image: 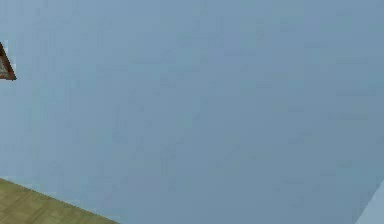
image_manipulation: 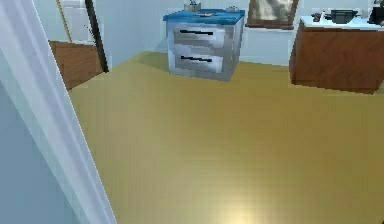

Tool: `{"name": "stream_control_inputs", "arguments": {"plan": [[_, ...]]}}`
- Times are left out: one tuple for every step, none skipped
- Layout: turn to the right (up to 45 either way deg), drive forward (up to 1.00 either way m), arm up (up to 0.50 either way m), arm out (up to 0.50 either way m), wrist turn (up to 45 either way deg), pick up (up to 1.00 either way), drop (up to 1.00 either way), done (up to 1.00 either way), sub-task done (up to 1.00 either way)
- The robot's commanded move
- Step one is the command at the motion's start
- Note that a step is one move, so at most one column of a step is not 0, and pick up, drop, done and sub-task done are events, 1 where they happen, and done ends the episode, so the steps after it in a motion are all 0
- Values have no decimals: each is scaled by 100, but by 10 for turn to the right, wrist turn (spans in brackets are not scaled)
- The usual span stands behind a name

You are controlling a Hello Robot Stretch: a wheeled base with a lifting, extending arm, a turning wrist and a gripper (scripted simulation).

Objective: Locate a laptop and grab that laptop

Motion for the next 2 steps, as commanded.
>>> {"name": "stream_control_inputs", "arguments": {"plan": [[-90, 0, 0, 0, 0, 0, 0, 0, 0], [0, 5, 0, 0, 0, 0, 0, 0, 0]]}}
